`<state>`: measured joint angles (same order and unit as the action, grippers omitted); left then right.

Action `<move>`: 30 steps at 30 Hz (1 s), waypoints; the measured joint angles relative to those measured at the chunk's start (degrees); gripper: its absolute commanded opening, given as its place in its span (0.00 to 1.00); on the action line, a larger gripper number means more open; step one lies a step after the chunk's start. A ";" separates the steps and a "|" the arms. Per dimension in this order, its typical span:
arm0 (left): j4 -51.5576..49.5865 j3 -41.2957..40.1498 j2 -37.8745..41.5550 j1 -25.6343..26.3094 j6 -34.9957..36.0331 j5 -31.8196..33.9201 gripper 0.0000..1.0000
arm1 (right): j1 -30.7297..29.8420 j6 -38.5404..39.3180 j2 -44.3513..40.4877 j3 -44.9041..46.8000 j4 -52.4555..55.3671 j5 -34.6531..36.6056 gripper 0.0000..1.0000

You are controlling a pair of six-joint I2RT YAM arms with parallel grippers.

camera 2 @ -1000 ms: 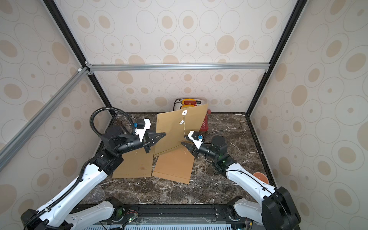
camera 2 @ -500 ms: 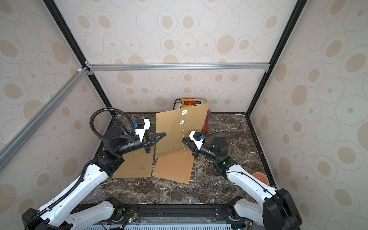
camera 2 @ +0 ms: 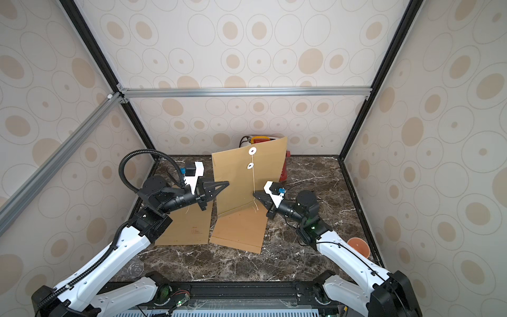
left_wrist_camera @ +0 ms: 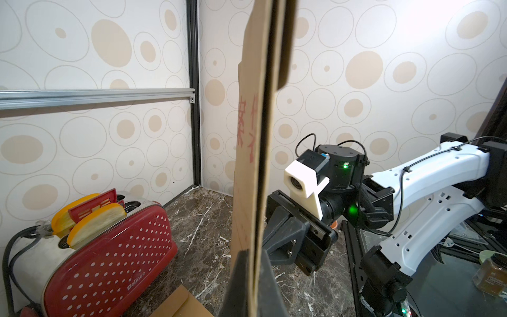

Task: Close the mouth of the file bag
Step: Close the file bag.

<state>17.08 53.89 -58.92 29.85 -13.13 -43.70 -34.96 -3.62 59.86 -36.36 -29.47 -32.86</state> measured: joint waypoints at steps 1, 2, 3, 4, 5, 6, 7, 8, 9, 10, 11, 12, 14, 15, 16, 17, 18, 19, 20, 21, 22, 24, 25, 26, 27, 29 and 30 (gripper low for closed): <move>0.13 0.00 -0.07 0.00 -0.33 -0.22 0.00 | -0.02 -0.37 0.00 -0.02 0.24 -0.09 0.00; 0.26 -0.02 -0.22 0.00 -0.72 -0.44 0.00 | -0.02 -0.76 0.00 -0.04 0.42 -0.13 0.00; 0.52 -0.02 -0.48 -0.02 -1.11 -0.70 0.00 | -0.04 -1.20 0.00 -0.11 0.57 -0.13 0.00; 0.90 -0.04 -0.72 -0.02 -1.53 -0.90 0.00 | -0.09 -1.66 0.00 -0.17 0.81 -0.11 0.00; 1.42 -0.09 -1.07 -0.09 -2.12 -1.07 0.00 | -0.15 -2.16 0.00 -0.33 1.14 -0.11 0.00; 1.84 -0.13 -1.31 -0.22 -2.56 -1.22 0.00 | -0.24 -2.51 0.00 -0.50 1.53 -0.09 0.00; 2.54 -0.24 -1.57 -0.35 -3.23 -1.31 0.00 | -0.37 -2.91 0.00 -0.85 2.12 -0.04 0.00; 3.30 -0.42 -1.81 -0.61 -4.04 -1.42 0.00 | -0.55 -3.13 0.00 -1.29 2.82 -0.07 0.00; 3.96 -0.55 -1.95 -0.76 -4.63 -1.46 0.00 | -0.74 -3.34 -0.02 -1.68 3.32 -0.02 0.00; 4.70 -0.70 -2.08 -0.90 -5.22 -1.60 0.00 | -0.96 -3.69 -0.04 -2.03 3.67 -0.02 0.00; 5.25 -0.81 -2.19 -0.94 -5.75 -1.68 0.00 | -1.20 -4.00 -0.07 -2.21 3.80 -0.02 0.00; 5.75 -0.90 -2.32 -1.01 -6.32 -1.84 0.00 | -1.44 -4.44 -0.07 -2.25 3.80 0.00 0.00; 7.06 -0.94 -2.84 -1.20 -7.74 -2.40 0.00 | -1.97 -5.40 -0.04 -2.25 3.82 0.07 0.00; 7.76 -0.96 -3.23 -1.22 -8.46 -2.64 0.00 | -2.21 -5.70 -0.04 -2.27 3.85 0.11 0.00; 8.48 -0.96 -3.69 -1.25 -9.31 -2.93 0.00 | -2.51 -6.03 -0.04 -2.32 3.87 0.20 0.00; 9.38 -1.05 -4.26 -1.27 -10.23 -3.26 0.00 | -2.89 -6.40 -0.02 -2.38 4.00 0.31 0.00; 10.19 -1.16 -4.79 -1.33 -11.10 -3.54 0.00 | -3.23 -6.60 0.00 -2.38 4.02 0.44 0.00; 10.93 -1.22 -5.31 -1.40 -11.93 -3.82 0.00 | -3.74 -6.80 0.04 -2.38 4.13 0.66 0.00; 11.54 -1.33 -5.79 -1.49 -12.72 -4.02 0.00 | -4.22 -6.91 0.09 -2.38 4.24 0.85 0.00; 11.91 -1.46 -6.05 -1.53 -13.16 -4.17 0.00 | -4.55 -6.97 0.15 -2.38 4.31 1.07 0.00; 12.24 -1.62 -6.25 -1.60 -13.70 -4.28 0.00 | -4.87 -7.02 0.26 -2.38 4.33 1.29 0.00; 12.66 -1.84 -6.34 -1.62 -14.45 -4.70 0.00 | -5.18 -7.13 0.39 -2.38 4.44 1.73 0.00; 12.87 -1.88 -6.36 -1.62 -14.80 -4.94 0.00 | -5.25 -7.17 0.48 -2.38 4.50 1.99 0.00; 13.18 -1.90 -6.43 -1.62 -15.23 -5.22 0.00 | -5.27 -7.34 0.52 -2.43 4.52 2.25 0.00; 13.53 -1.90 -6.54 -1.62 -15.63 -5.44 0.00 | -5.27 -7.58 0.61 -2.56 4.59 2.64 0.00; 14.69 -1.90 -7.04 -1.62 -16.63 -6.10 0.00 | -5.27 -8.28 0.96 -2.99 4.68 3.10 0.00; 15.26 -1.90 -7.32 -1.64 -17.07 -6.27 0.00 | -5.29 -8.63 1.18 -3.21 4.66 3.21 0.00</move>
<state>32.34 51.99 -66.24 28.21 -30.20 -49.98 -40.25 -12.25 61.04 -39.57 -24.82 -29.65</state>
